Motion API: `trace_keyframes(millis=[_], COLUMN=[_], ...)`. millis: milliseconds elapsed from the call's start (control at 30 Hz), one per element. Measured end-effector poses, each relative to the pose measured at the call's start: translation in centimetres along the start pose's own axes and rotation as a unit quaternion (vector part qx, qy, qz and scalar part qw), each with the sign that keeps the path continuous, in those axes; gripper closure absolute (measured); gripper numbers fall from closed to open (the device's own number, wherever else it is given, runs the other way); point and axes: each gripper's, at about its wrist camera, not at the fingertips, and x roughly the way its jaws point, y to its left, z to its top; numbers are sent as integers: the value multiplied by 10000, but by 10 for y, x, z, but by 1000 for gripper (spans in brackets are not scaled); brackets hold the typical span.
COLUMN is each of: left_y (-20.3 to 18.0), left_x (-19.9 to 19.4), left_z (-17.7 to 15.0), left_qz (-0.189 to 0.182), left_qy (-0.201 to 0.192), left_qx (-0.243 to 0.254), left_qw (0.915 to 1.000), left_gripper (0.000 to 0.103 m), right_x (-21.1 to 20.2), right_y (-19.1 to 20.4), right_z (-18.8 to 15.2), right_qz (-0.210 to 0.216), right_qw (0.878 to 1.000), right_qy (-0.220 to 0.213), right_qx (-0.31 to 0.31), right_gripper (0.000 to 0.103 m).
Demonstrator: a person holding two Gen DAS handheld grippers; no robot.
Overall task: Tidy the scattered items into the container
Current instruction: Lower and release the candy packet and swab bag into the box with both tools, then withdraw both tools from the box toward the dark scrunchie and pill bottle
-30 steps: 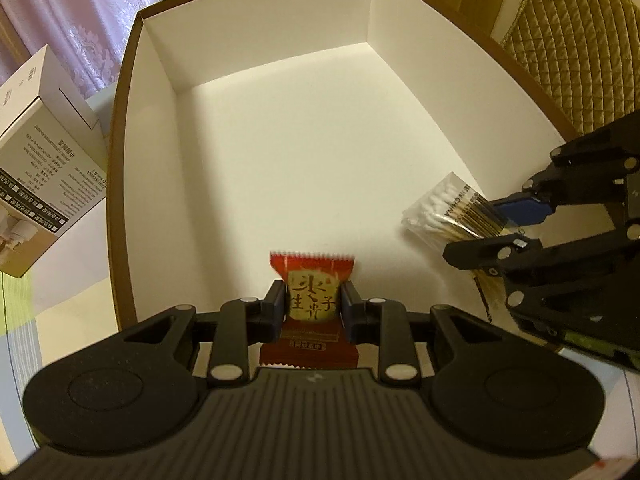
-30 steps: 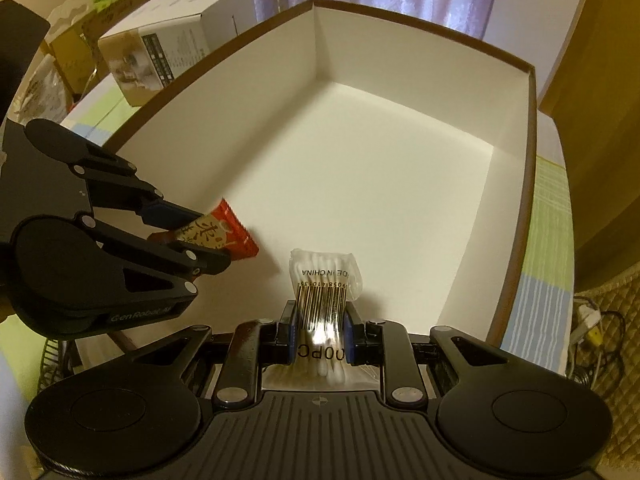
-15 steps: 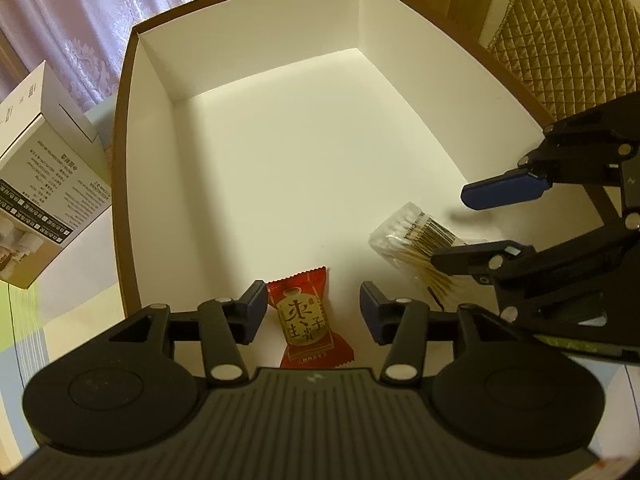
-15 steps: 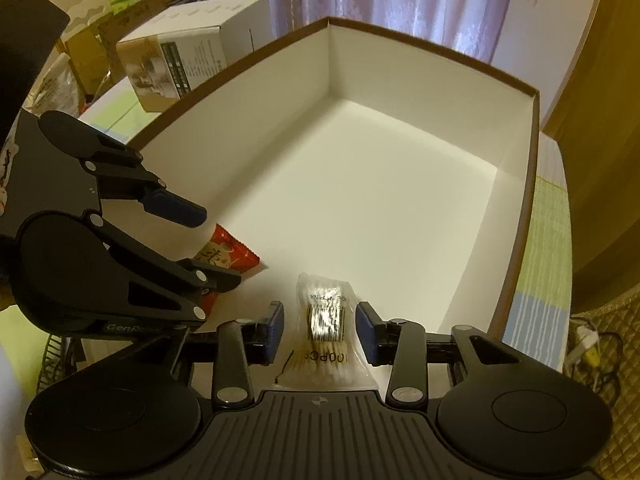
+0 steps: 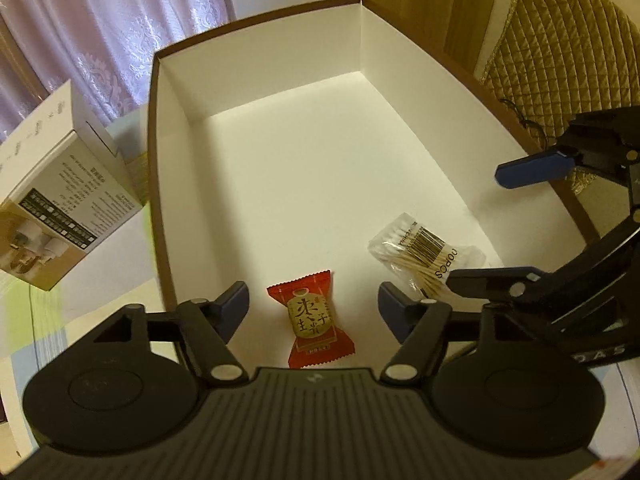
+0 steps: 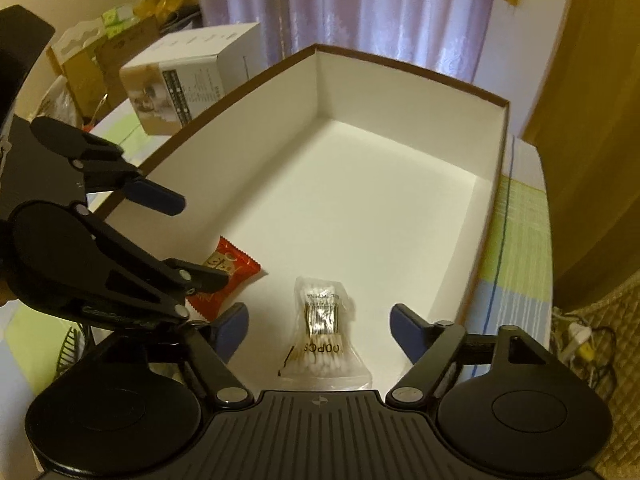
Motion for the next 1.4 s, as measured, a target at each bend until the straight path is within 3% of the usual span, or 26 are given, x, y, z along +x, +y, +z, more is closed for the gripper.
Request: trace_keyframes(millis=[233, 367, 833, 1400], left_y=[2, 3, 8, 5], left_x=[-19, -33, -83, -141], left_z=[-4, -8, -30, -81], left_qz=[130, 170, 266, 423], left_qy=[-96, -175, -383, -673], left_qx=[-35, -64, -343, -403], left_qw=[9999, 9997, 9983, 9960], left_gripper=[15, 10, 6, 6], right_x=[-21, -32, -76, -129], right_y=[6, 8, 36, 65], right_z=[2, 3, -1, -39], right_qz=[-95, -164, -129, -129], right_qw=[9999, 9995, 9980, 9933], right_qy=[-134, -243, -563, -1008], right_qx=[48, 141, 242, 552], right_gripper=[8, 2, 2, 2])
